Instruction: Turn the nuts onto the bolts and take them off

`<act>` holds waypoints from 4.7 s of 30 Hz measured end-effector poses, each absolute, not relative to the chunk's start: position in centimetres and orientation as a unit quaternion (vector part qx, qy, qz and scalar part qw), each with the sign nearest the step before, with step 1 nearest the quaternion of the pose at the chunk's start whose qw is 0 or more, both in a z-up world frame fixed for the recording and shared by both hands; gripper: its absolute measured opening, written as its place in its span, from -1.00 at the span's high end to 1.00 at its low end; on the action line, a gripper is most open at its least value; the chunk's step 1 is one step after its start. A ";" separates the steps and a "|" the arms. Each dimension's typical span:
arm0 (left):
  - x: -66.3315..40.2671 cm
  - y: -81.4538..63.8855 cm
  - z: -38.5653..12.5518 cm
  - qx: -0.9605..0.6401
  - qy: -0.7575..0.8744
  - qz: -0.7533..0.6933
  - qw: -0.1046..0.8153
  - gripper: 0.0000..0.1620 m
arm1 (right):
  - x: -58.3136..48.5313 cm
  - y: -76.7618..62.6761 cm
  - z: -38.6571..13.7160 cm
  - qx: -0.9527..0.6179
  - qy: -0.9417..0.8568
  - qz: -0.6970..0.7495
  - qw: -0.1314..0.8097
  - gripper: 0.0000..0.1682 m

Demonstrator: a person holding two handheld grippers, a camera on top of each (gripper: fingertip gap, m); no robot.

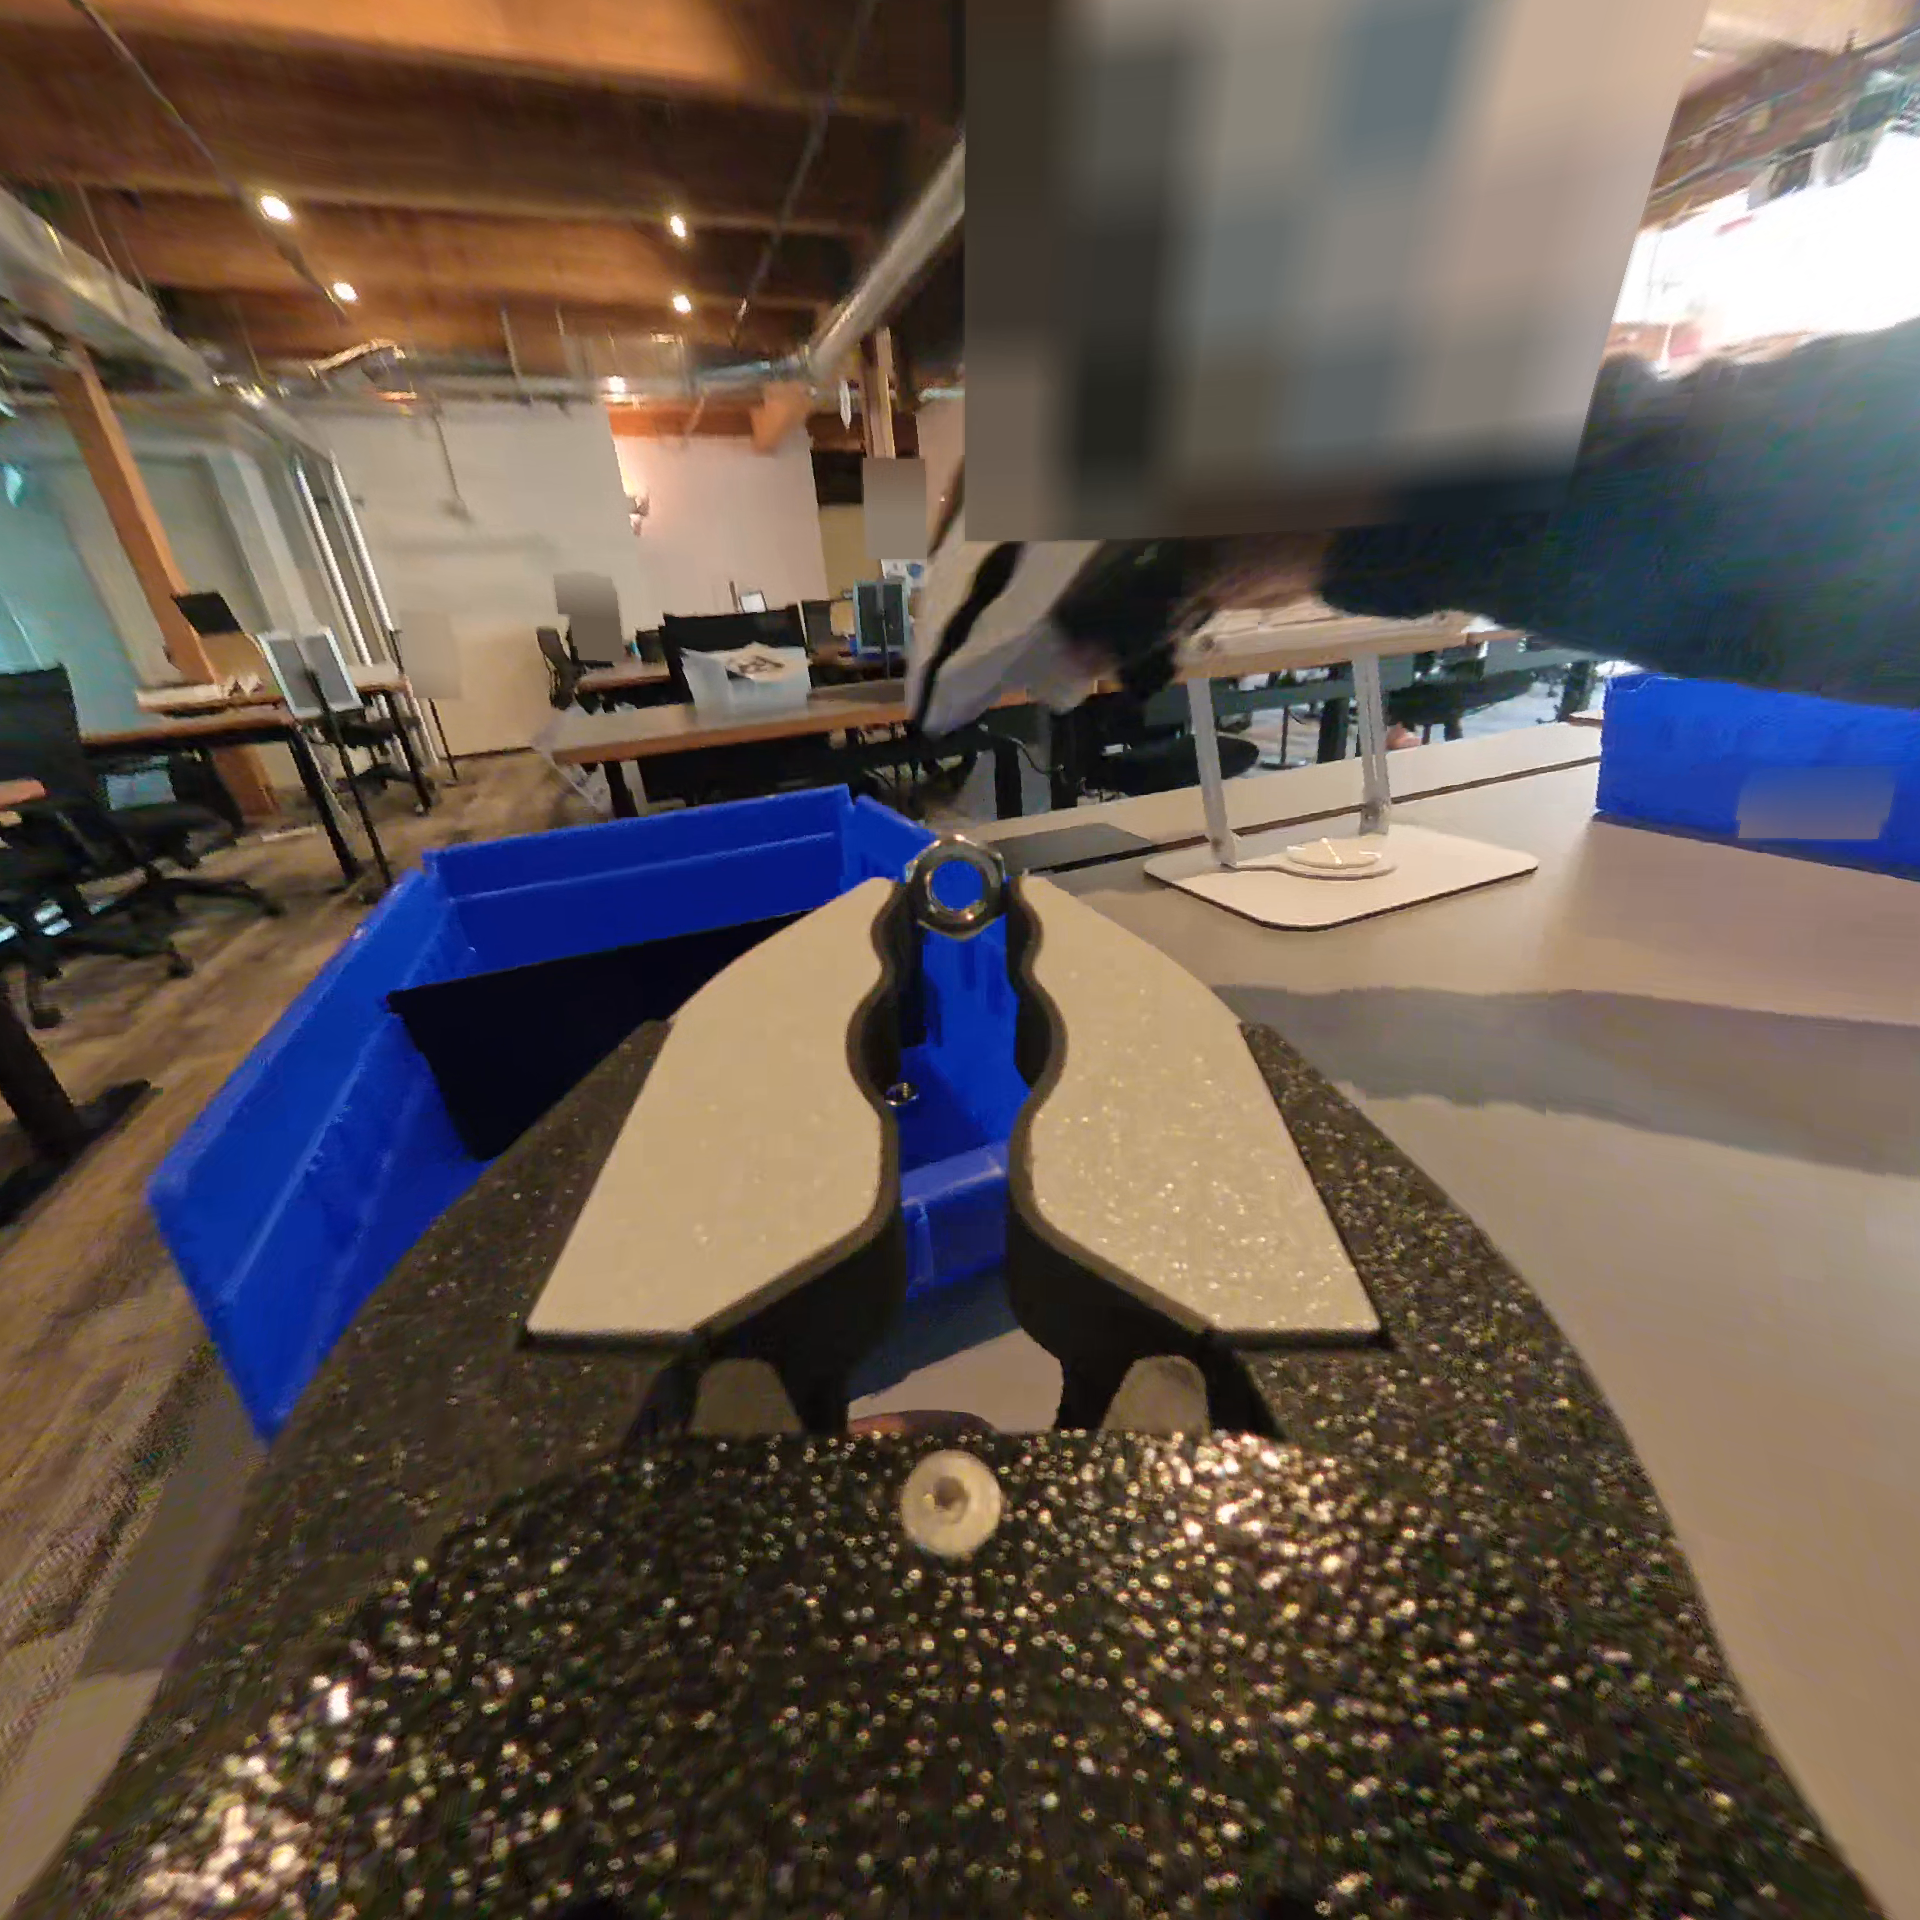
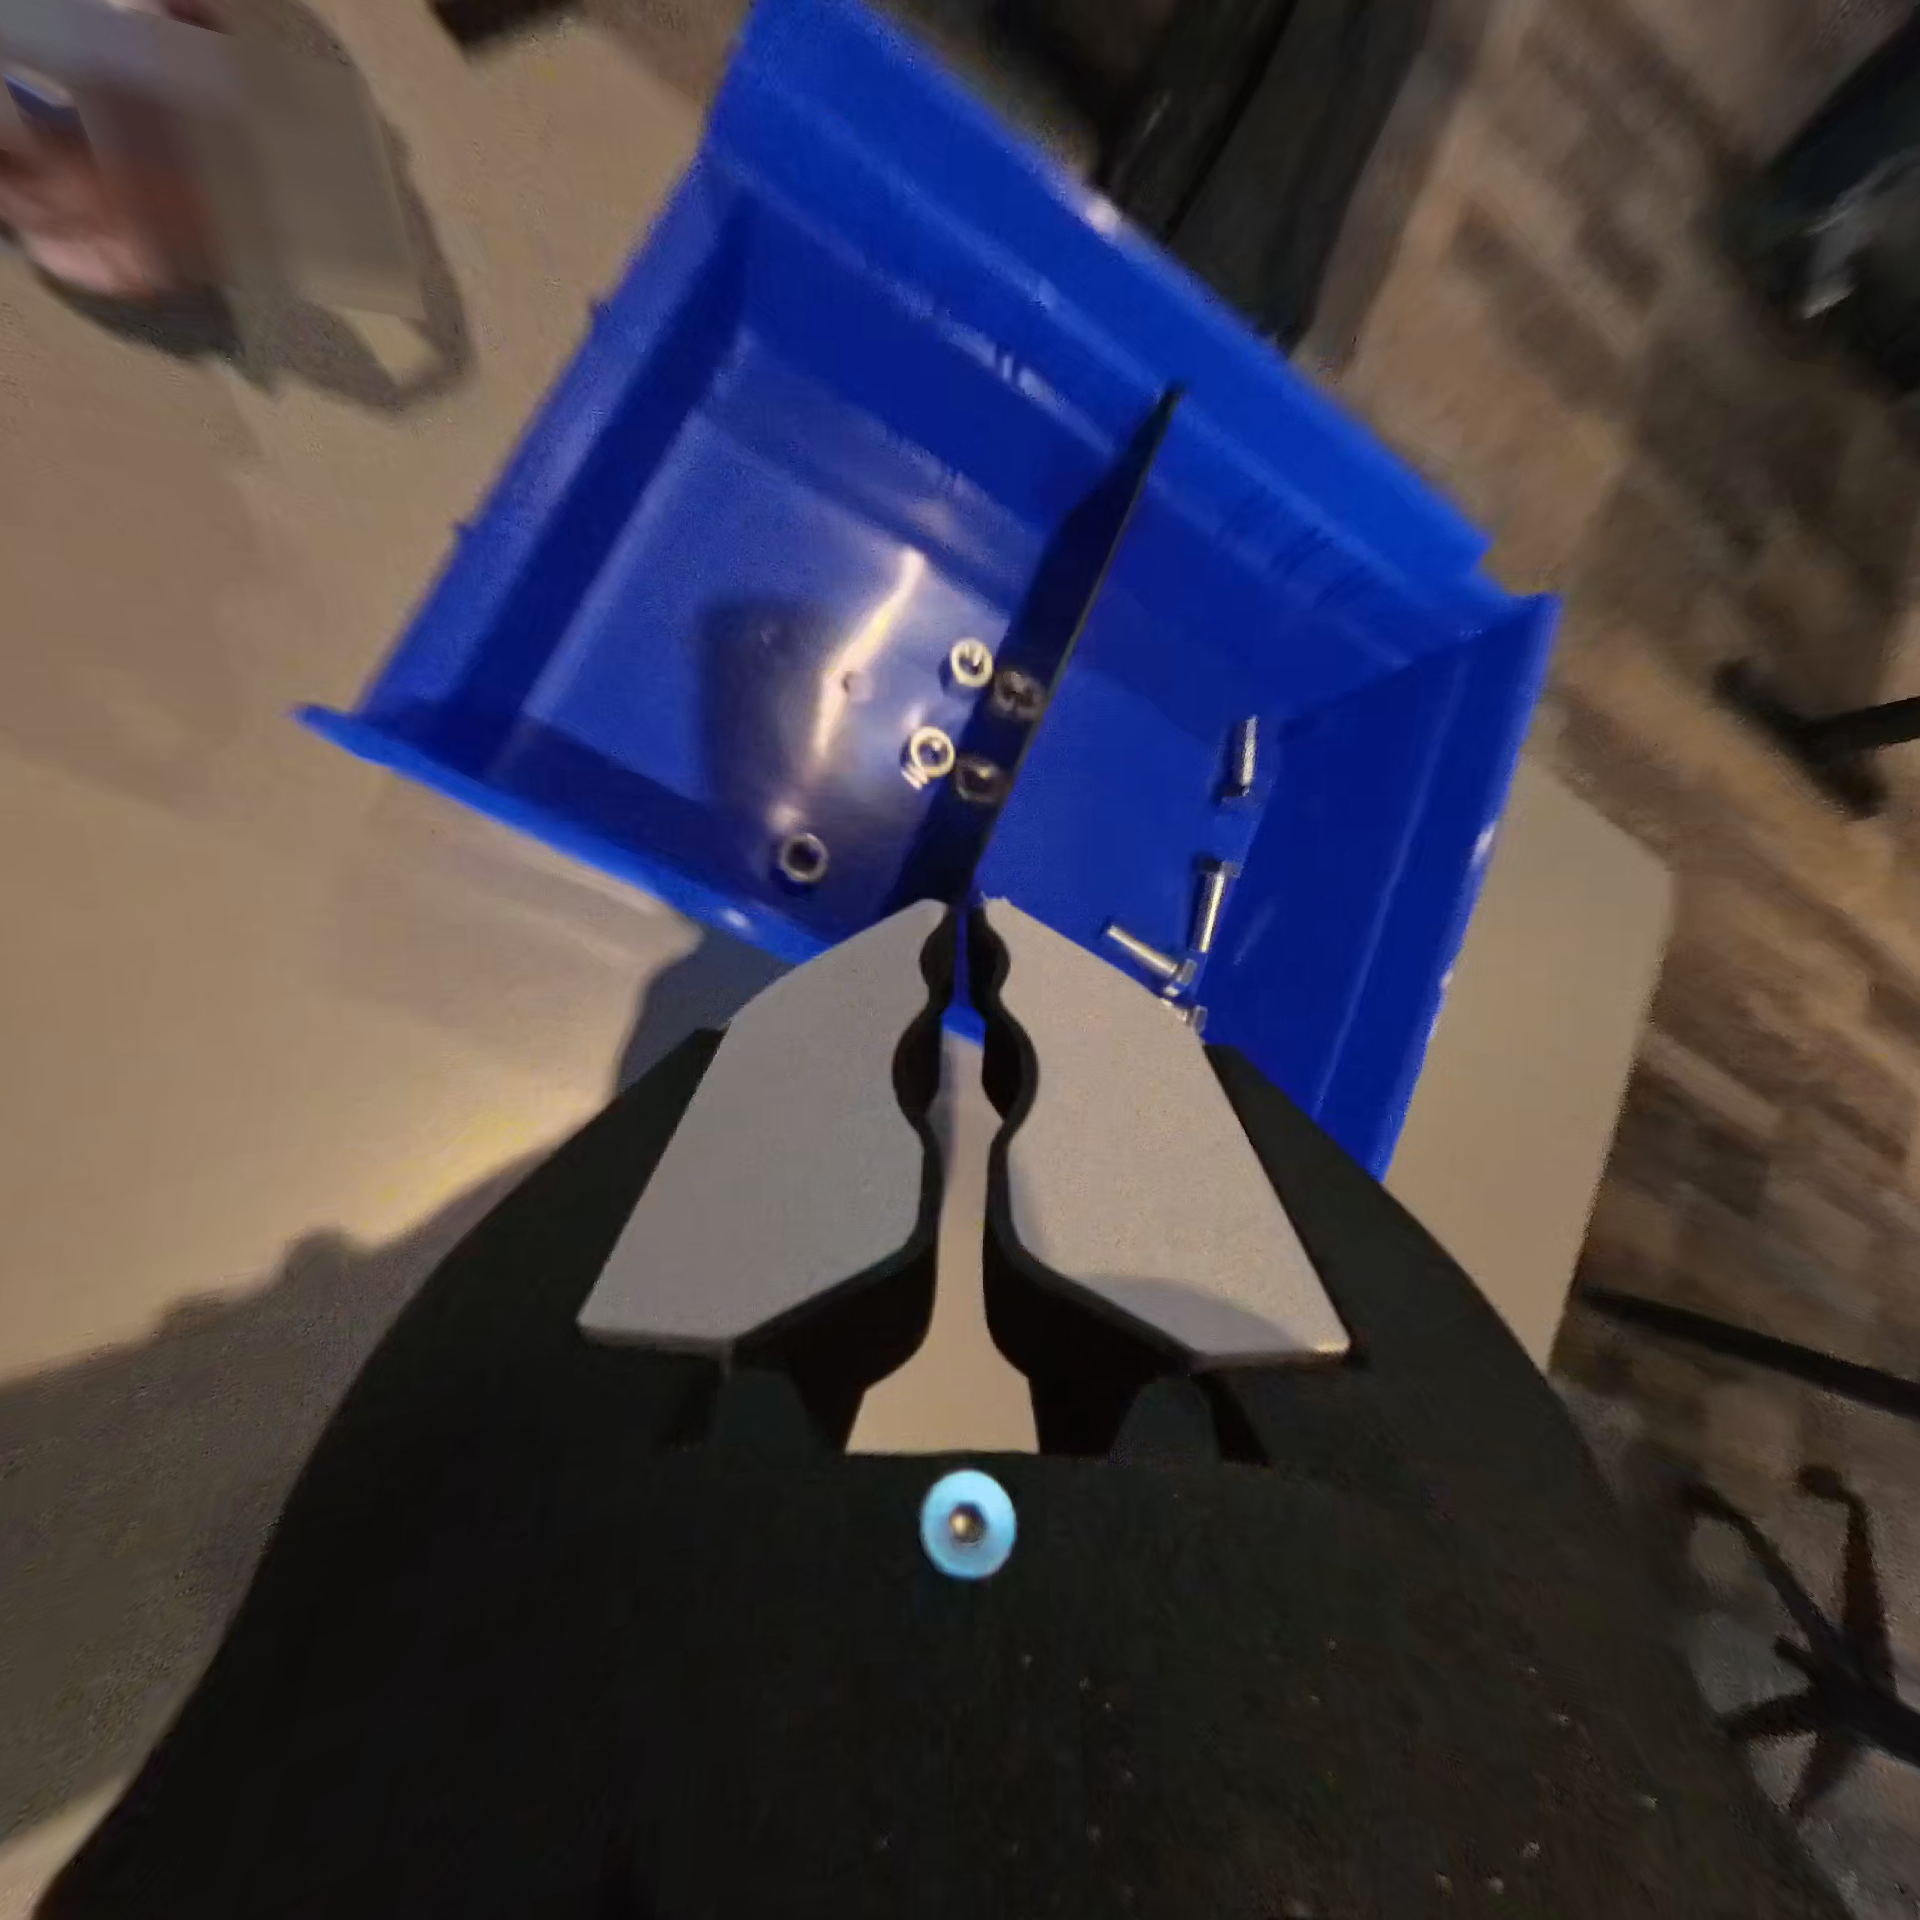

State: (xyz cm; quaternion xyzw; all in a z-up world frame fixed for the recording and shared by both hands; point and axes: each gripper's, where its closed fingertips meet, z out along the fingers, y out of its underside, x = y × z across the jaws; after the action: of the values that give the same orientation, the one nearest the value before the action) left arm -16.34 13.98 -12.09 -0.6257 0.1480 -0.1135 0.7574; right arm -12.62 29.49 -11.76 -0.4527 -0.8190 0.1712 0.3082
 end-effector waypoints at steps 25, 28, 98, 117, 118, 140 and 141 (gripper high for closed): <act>-18.7 12.4 -11.7 -0.609 0.087 -0.155 0.773 0.79 | -25.2 41.4 -24.1 -0.511 -0.844 -0.057 0.155 0.76; -18.7 12.4 -11.8 -0.610 0.084 -0.157 0.772 0.79 | -25.5 41.5 -24.4 -0.517 -0.840 -0.062 0.153 0.76; -18.9 12.7 -12.1 -0.611 0.082 -0.170 0.769 0.79 | -9.9 34.2 -7.2 -0.553 -0.691 -0.149 0.442 0.84; 0.7 14.8 -8.3 -0.587 0.194 -0.290 0.730 0.79 | 12.9 22.1 -9.2 -0.678 -0.555 -0.033 0.480 0.85; 2.0 14.9 -8.5 -0.588 0.198 -0.300 0.725 0.79 | 13.8 21.6 -10.0 -0.687 -0.548 -0.022 0.477 0.85; 17.8 13.2 -14.8 -0.631 0.300 -0.393 0.598 0.79 | 21.5 10.7 -16.7 -0.667 -0.453 0.324 0.495 0.85; 18.1 13.0 -15.2 -0.636 0.308 -0.395 0.587 0.79 | 21.4 10.6 -17.0 -0.668 -0.453 0.331 0.489 0.85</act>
State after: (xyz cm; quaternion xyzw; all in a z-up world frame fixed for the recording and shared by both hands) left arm 18.05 12.97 -15.21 -0.6361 0.3076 -0.3945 0.5874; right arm 21.44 10.62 -17.02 -0.6678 -0.4533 0.3312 0.4888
